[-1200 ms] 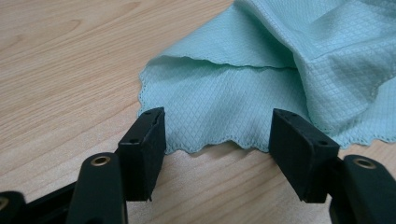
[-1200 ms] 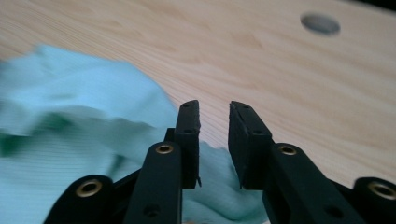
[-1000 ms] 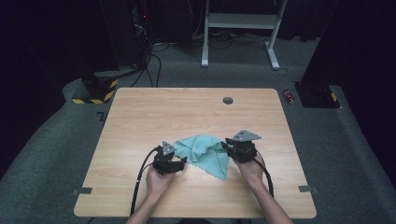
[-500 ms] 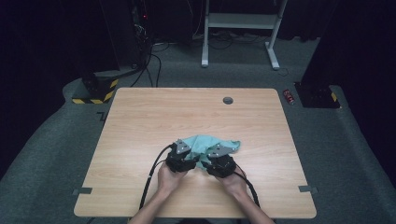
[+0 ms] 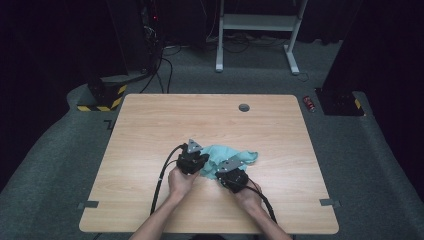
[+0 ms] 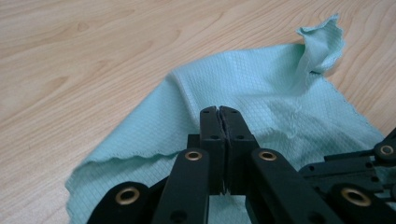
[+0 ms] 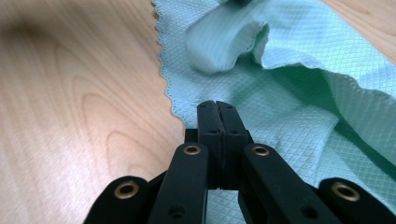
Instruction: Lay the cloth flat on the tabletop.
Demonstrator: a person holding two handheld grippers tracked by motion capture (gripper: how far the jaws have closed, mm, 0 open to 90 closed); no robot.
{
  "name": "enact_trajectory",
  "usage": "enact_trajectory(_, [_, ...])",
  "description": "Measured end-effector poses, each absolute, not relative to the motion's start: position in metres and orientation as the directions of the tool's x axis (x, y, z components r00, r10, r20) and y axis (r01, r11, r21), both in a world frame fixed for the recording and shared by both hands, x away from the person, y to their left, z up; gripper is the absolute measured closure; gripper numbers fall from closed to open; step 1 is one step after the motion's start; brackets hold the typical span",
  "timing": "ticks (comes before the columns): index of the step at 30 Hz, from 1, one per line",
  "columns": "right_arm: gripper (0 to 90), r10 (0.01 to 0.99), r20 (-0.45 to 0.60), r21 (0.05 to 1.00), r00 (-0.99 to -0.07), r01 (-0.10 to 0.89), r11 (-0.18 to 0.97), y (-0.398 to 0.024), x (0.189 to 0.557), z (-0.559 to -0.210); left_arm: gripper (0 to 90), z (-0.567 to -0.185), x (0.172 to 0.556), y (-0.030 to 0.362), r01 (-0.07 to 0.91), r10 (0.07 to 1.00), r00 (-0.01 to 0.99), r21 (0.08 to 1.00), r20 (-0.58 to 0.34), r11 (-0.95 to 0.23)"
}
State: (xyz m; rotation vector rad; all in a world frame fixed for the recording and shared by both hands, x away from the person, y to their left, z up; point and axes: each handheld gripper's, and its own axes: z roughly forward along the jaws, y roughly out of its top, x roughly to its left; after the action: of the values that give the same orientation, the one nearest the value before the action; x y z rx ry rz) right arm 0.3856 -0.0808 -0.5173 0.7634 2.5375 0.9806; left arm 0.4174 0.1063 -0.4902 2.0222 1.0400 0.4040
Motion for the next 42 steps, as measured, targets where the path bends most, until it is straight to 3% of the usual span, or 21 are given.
enact_trajectory(10, [90.0, 0.509, -0.078, 0.684, -0.858, 0.325, 0.653, -0.095, 0.361, -0.516, 89.5, -0.473, 0.429, 0.114, 0.536, 0.808, 0.578, 0.801, -0.116, -0.268])
enact_trajectory(21, [87.5, 0.459, -0.076, 0.698, -0.885, 0.281, 0.658, -0.116, 0.336, -0.514, 88.9, -0.486, 0.445, 0.131, 0.596, 0.872, 0.484, 0.757, -0.073, -0.268])
enact_trajectory(22, [84.1, 0.464, -0.074, 0.703, -0.883, 0.284, 0.652, -0.117, 0.336, -0.513, 87.3, -0.487, 0.443, 0.132, 0.583, 0.864, 0.496, 0.77, -0.084, -0.26])
enact_trajectory(24, [78.8, 0.484, -0.07, 0.73, -0.872, 0.286, 0.621, -0.121, 0.338, -0.508, 76.1, -0.486, 0.438, 0.133, 0.558, 0.851, 0.516, 0.791, -0.093, -0.252])
enact_trajectory(30, [72.1, 0.557, -0.094, 0.768, -0.825, 0.296, 0.568, -0.138, 0.341, -0.493, 58.9, -0.479, 0.418, 0.136, 0.492, 0.824, 0.565, 0.816, -0.034, -0.303])
enact_trajectory(38, [61.0, 0.521, -0.098, 0.707, -0.848, 0.31, 0.636, -0.129, 0.345, -0.503, 52.0, -0.492, 0.4, 0.137, 0.518, 0.799, 0.6, 0.78, -0.04, -0.35])
enact_trajectory(41, [62.8, 0.52, -0.093, 0.684, -0.849, 0.325, 0.653, -0.126, 0.348, -0.509, 52.0, -0.5, 0.392, 0.137, 0.526, 0.805, 0.593, 0.764, -0.015, -0.373])
enact_trajectory(42, [68.2, 0.522, -0.095, 0.677, -0.848, 0.329, 0.658, -0.125, 0.349, -0.511, 52.0, -0.504, 0.39, 0.137, 0.529, 0.806, 0.592, 0.762, -0.016, -0.373])
